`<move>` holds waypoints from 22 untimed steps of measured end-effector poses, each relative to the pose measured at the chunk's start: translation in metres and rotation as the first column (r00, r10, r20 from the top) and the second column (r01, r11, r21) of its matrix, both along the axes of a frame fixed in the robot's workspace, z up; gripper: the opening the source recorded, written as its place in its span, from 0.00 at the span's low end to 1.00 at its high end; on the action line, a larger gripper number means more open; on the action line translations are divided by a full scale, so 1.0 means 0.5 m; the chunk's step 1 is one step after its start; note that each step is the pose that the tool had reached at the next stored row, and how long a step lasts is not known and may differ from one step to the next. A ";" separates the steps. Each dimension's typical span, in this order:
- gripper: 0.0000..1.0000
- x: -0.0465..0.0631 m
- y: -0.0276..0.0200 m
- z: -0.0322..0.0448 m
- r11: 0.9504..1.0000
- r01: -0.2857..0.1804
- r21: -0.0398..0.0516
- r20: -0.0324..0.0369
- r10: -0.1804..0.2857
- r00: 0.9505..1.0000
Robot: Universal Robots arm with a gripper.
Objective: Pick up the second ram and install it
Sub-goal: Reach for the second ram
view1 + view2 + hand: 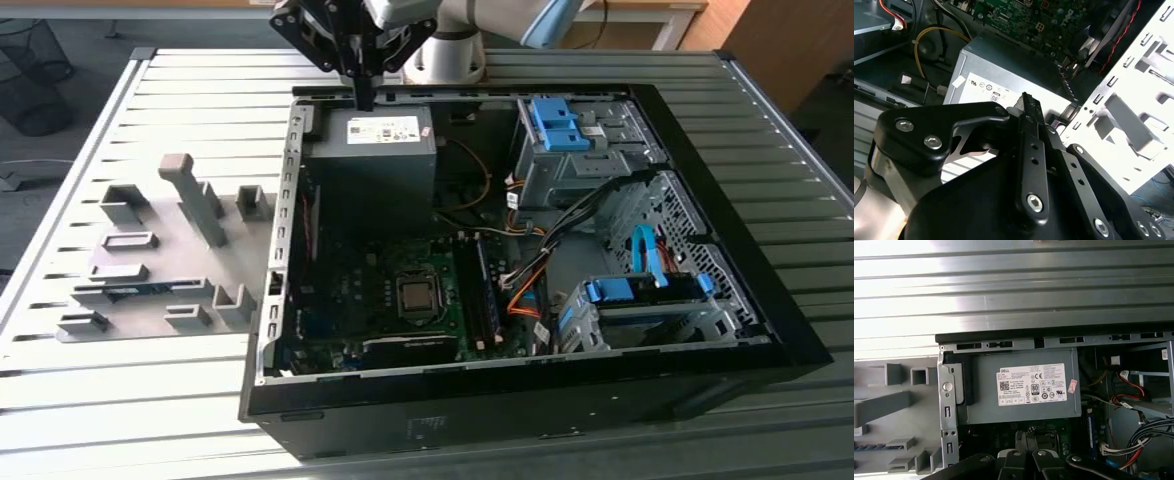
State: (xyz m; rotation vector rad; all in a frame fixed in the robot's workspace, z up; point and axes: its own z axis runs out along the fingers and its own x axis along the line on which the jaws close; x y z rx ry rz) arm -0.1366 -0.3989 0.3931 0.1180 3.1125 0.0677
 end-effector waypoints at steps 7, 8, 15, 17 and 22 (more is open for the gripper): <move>0.11 -0.006 0.0000 0.000 1.000 0.000 0.000 0.000 0.000 1.000; 0.11 -0.007 0.0000 -0.001 1.000 0.000 0.000 0.000 0.000 1.000; 0.11 -0.019 -0.0001 -0.001 1.000 0.000 0.000 0.000 0.000 1.000; 0.11 -0.020 0.0000 -0.001 1.000 0.000 0.000 0.000 0.000 1.000; 0.11 -0.023 0.0000 -0.001 1.000 0.000 0.000 0.000 0.000 1.000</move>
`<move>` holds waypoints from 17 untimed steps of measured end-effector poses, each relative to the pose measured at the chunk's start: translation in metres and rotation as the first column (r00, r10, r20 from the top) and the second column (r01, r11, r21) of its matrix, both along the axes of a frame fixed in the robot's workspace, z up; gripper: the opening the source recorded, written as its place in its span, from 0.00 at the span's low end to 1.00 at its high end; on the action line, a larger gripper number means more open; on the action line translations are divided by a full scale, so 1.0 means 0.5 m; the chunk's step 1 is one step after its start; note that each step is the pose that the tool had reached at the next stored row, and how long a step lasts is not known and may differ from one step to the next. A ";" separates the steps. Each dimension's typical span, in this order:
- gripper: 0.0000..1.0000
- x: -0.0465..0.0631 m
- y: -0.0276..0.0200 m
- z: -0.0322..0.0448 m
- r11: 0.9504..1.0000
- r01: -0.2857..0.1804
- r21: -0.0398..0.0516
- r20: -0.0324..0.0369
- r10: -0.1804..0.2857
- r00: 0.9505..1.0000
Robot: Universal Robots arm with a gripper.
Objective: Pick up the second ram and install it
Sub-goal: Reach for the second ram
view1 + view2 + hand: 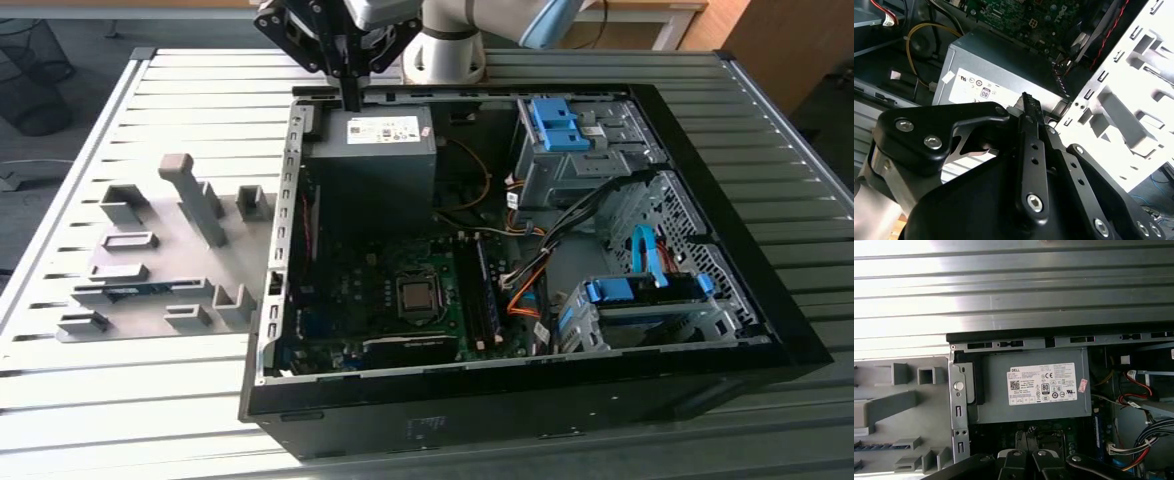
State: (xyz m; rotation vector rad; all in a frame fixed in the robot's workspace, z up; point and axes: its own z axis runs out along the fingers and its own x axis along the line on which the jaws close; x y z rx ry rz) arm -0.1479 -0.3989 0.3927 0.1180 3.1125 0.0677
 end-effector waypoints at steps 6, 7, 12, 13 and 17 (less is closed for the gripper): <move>0.11 -0.002 0.0000 0.000 1.000 0.000 0.000 0.000 0.000 1.000; 0.11 -0.003 0.0000 0.000 1.000 0.000 0.000 0.000 0.000 1.000; 0.11 -0.005 0.0000 0.000 1.000 0.000 0.000 0.000 0.000 1.000; 0.11 -0.005 0.0000 0.000 1.000 0.000 0.000 0.000 0.000 1.000; 0.11 -0.008 0.0000 0.000 1.000 0.000 0.000 0.000 0.000 1.000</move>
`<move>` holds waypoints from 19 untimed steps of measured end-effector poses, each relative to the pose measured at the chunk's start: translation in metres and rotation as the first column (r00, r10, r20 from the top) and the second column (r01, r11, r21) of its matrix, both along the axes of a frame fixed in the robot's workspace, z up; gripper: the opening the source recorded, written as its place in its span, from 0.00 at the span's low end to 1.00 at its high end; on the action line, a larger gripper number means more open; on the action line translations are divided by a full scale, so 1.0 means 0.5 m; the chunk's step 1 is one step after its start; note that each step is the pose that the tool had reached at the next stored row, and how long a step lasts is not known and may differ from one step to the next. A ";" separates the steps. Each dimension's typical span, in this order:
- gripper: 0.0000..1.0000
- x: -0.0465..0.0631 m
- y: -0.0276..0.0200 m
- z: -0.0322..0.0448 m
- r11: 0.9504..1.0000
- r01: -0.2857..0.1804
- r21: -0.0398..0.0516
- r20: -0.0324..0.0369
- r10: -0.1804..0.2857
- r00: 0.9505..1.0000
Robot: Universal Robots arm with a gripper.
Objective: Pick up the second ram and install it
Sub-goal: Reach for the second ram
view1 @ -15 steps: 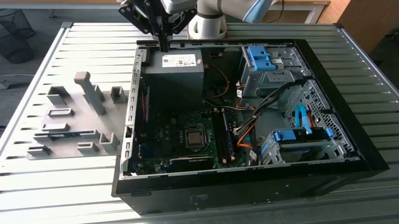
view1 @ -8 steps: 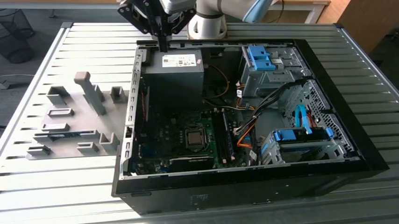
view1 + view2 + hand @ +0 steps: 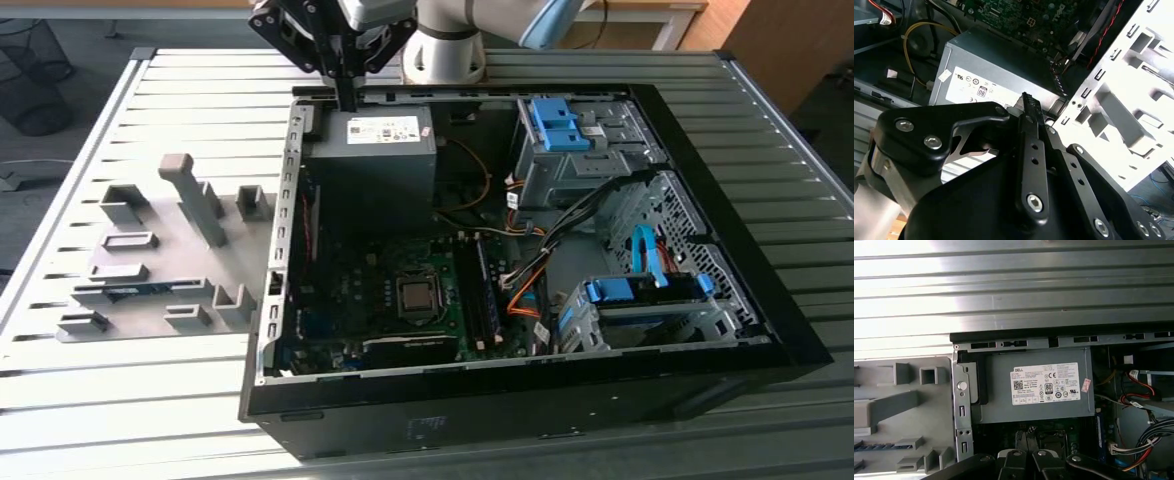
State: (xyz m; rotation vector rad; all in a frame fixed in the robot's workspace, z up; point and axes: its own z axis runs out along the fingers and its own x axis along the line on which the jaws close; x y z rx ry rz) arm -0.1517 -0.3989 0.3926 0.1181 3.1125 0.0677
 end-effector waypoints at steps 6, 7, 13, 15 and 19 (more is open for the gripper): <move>0.11 -0.003 0.0000 0.000 1.000 0.000 0.000 0.000 0.000 1.000; 0.11 -0.004 0.0000 0.000 1.000 0.000 0.000 0.000 0.000 1.000; 0.11 -0.007 0.0000 0.000 1.000 0.000 0.000 0.000 0.000 1.000; 0.11 -0.008 0.0000 0.000 1.000 0.000 0.000 0.000 0.000 1.000; 0.11 -0.010 0.0000 0.000 1.000 0.000 0.000 0.000 0.000 1.000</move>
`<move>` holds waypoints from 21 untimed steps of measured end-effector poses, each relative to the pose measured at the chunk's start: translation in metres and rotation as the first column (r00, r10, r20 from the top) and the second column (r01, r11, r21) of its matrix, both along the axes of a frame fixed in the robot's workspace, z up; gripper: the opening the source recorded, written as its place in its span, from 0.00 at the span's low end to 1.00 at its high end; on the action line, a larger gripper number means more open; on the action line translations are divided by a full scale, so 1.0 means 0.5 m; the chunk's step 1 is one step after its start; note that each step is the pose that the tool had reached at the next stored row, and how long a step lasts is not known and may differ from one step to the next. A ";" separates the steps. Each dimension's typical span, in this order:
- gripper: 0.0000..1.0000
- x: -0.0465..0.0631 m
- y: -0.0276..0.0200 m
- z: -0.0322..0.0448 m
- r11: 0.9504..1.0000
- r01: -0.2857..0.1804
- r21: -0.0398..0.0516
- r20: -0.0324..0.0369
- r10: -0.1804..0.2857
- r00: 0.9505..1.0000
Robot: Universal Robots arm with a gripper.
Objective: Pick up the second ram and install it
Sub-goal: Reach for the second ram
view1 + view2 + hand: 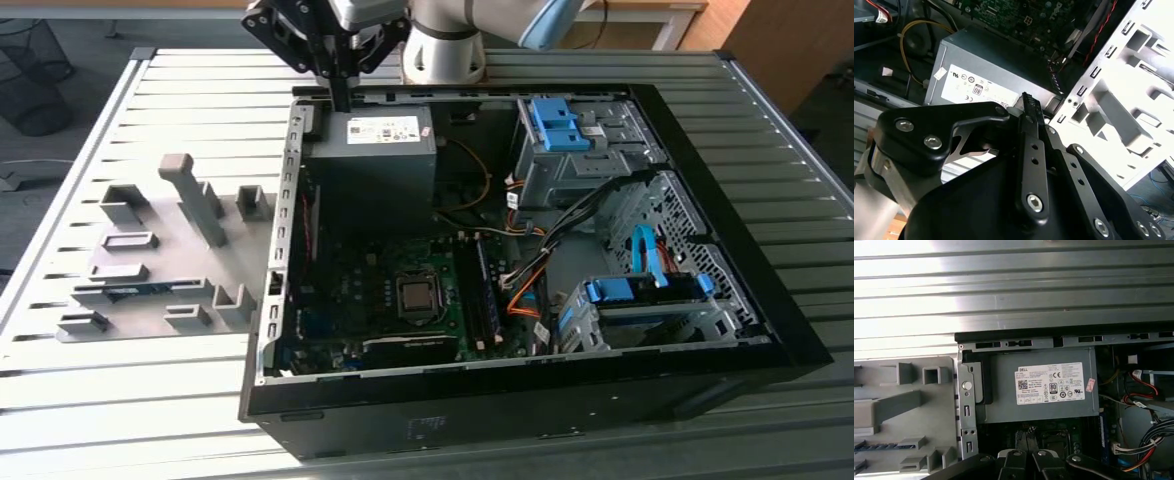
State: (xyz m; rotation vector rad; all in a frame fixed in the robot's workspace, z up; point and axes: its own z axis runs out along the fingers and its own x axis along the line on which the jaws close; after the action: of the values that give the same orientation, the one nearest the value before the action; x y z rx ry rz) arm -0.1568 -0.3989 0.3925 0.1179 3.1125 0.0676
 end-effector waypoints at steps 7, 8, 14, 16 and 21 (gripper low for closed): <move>0.11 -0.003 0.0000 0.000 1.000 0.000 0.000 0.000 0.000 1.000; 0.11 -0.004 0.0000 0.000 1.000 0.000 0.000 0.000 0.000 1.000; 0.11 -0.007 0.0000 0.000 1.000 0.000 0.000 0.000 0.000 1.000; 0.11 -0.008 0.0000 0.000 1.000 0.000 0.000 0.000 0.000 1.000; 0.11 -0.011 0.0000 0.000 1.000 0.000 0.000 0.000 0.000 1.000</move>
State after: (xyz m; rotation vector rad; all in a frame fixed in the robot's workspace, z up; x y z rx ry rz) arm -0.1622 -0.3989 0.3923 0.1180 3.1125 0.0676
